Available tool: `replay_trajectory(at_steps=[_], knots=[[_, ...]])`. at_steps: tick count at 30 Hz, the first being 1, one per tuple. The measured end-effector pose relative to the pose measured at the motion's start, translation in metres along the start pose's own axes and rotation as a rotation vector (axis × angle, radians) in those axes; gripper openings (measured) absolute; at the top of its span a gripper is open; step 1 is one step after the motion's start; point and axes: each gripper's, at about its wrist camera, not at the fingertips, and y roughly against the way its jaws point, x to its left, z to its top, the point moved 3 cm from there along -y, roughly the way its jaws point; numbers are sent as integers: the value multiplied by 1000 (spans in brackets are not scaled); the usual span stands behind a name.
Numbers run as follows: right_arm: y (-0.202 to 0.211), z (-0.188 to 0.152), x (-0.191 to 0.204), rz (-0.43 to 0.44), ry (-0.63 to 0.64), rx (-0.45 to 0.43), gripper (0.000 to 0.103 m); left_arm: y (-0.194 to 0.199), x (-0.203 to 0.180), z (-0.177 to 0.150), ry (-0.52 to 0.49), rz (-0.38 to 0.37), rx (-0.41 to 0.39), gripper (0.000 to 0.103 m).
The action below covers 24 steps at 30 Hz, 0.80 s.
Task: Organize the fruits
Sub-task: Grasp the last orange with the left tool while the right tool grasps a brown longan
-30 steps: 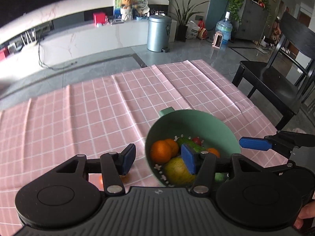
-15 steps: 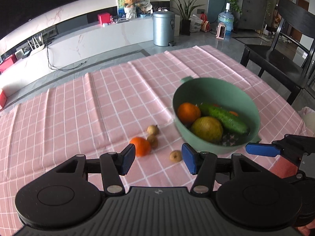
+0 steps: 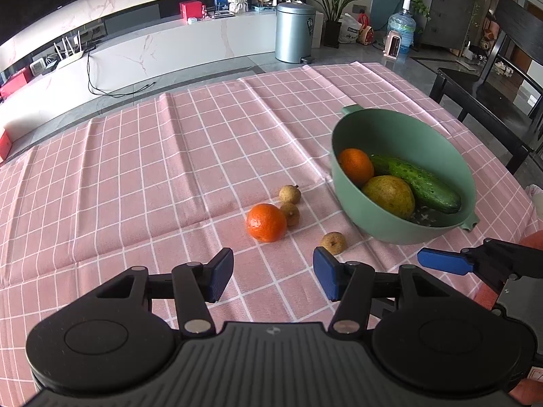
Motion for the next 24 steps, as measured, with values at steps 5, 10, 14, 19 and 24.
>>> replay_trajectory(at_steps=[5, 10, 14, 19, 24], knots=[[-9, -3, 2, -16, 0, -37, 68, -5, 9, 0, 37, -27, -3, 63], [-13, -5, 5, -20, 11, -78, 58, -4, 15, -2, 65, -72, -27, 60], [-18, -4, 3, -15, -3, -93, 51, -16, 19, -7, 87, -84, 4, 55], [-28, -1, 4, -11, 25, -91, 47, -33, 25, -12, 143, -101, 32, 52], [-43, 1, 4, -10, 19, -72, 42, -45, 29, -8, 154, -91, 22, 52]])
